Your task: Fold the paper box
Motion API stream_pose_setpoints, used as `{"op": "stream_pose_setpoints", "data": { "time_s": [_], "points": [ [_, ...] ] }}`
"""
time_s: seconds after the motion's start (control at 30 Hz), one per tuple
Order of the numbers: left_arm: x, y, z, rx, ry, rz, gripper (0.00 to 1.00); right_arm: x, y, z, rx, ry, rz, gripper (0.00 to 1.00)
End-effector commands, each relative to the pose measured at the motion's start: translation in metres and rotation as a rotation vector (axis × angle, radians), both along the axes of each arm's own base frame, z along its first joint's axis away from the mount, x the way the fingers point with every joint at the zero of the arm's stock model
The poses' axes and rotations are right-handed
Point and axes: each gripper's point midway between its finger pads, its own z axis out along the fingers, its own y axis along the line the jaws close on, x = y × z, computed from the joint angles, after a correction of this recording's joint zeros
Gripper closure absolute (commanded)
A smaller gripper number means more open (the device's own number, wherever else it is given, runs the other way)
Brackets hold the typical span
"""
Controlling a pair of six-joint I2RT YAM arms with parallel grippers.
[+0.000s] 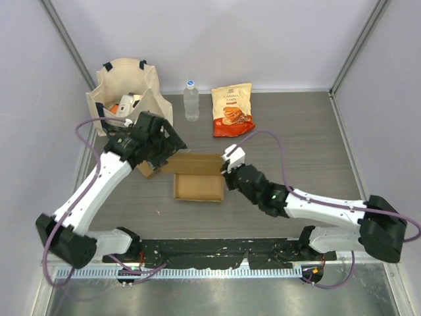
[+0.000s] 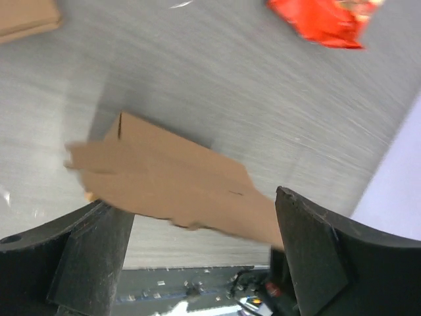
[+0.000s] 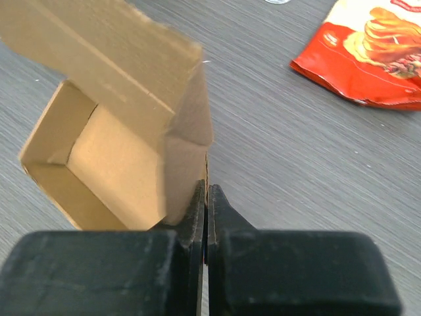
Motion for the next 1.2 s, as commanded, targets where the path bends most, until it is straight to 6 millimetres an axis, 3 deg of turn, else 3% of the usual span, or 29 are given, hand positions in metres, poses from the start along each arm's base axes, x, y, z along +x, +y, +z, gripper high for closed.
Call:
{"op": "stream_pose_setpoints", "data": {
  "time_s": [0.0, 0.03, 0.07, 0.1, 0.17, 0.2, 0.27, 0.3, 0.4, 0.47, 0.57, 0.6, 0.63, 0.7, 0.8, 0.87, 0.9, 0.93, 0.97, 1.0, 1.07, 1.17],
  "points": [
    [0.008, -0.019, 0.067, -0.063, -0.516, -0.358, 0.09, -0.005, -0.014, 0.011, 0.088, 0.075, 0.206, 0.99],
    [0.000, -0.022, 0.076, -0.084, -0.601, -0.413, 0.07, -0.011, -0.018, 0.013, 0.083, 0.086, 0.260, 0.99],
    [-0.009, -0.020, 0.102, -0.085, -0.756, -0.466, 0.05, -0.008, -0.025, 0.014, 0.068, 0.080, 0.275, 0.99],
    [-0.016, -0.022, 0.084, -0.083, -0.765, -0.512, 0.05, 0.005, -0.038, 0.020, 0.076, 0.080, 0.249, 0.99],
    [-0.024, -0.028, 0.084, -0.091, -0.850, -0.594, 0.05, 0.000, -0.041, 0.030, 0.116, 0.105, 0.326, 0.99],
    [-0.027, -0.023, 0.066, -0.073, -0.837, -0.582, 0.05, 0.007, -0.047, 0.036, 0.157, 0.116, 0.327, 0.99],
    [-0.022, -0.014, 0.047, -0.021, -0.825, -0.549, 0.05, 0.002, -0.040, 0.039, 0.191, 0.138, 0.404, 0.99],
    [-0.020, -0.011, 0.025, 0.034, -0.799, -0.581, 0.05, 0.005, -0.040, 0.041, 0.183, 0.135, 0.410, 0.99],
    [-0.007, -0.002, 0.004, 0.107, -0.722, -0.553, 0.06, 0.007, -0.042, 0.027, 0.156, 0.187, 0.420, 0.99],
    [0.002, -0.004, 0.018, 0.087, -0.726, -0.512, 0.07, 0.007, -0.040, 0.026, 0.158, 0.192, 0.431, 0.99],
    [0.011, -0.029, 0.022, -0.004, -0.740, -0.573, 0.05, 0.008, -0.040, 0.021, 0.158, 0.213, 0.435, 0.99],
    [0.016, -0.030, 0.015, 0.003, -0.721, -0.573, 0.04, 0.010, -0.040, 0.018, 0.158, 0.222, 0.432, 0.99],
    [0.022, -0.025, -0.013, 0.053, -0.625, -0.579, 0.04, 0.011, -0.040, 0.020, 0.171, 0.225, 0.427, 0.99],
    [0.031, -0.023, -0.010, 0.089, -0.577, -0.609, 0.04, 0.011, -0.039, 0.021, 0.178, 0.238, 0.439, 0.99],
    [0.045, -0.016, -0.027, 0.102, -0.485, -0.653, 0.06, 0.011, -0.038, 0.018, 0.180, 0.255, 0.436, 0.99],
    [0.054, -0.017, -0.012, -0.032, -0.543, -0.683, 0.15, 0.011, -0.040, 0.018, 0.175, 0.247, 0.429, 0.99],
    [0.050, -0.015, -0.021, -0.061, -0.564, -0.687, 0.14, 0.013, -0.040, 0.019, 0.177, 0.236, 0.421, 0.99],
    [0.064, -0.008, -0.009, -0.050, -0.677, -0.654, 0.14, 0.013, -0.040, 0.020, 0.180, 0.228, 0.423, 0.99],
    [0.059, -0.007, 0.003, -0.065, -0.748, -0.669, 0.12, 0.014, -0.040, 0.021, 0.183, 0.223, 0.423, 0.99],
    [0.052, -0.006, -0.012, -0.069, -0.765, -0.693, 0.11, 0.015, -0.039, 0.024, 0.187, 0.212, 0.428, 0.99],
    [0.060, 0.004, -0.015, -0.002, -0.763, -0.656, 0.09, 0.018, -0.038, 0.023, 0.187, 0.217, 0.435, 0.99],
    [0.059, -0.005, -0.021, -0.004, -0.774, -0.775, 0.07, 0.018, -0.035, 0.023, 0.200, 0.225, 0.468, 0.99]
  ]
}}
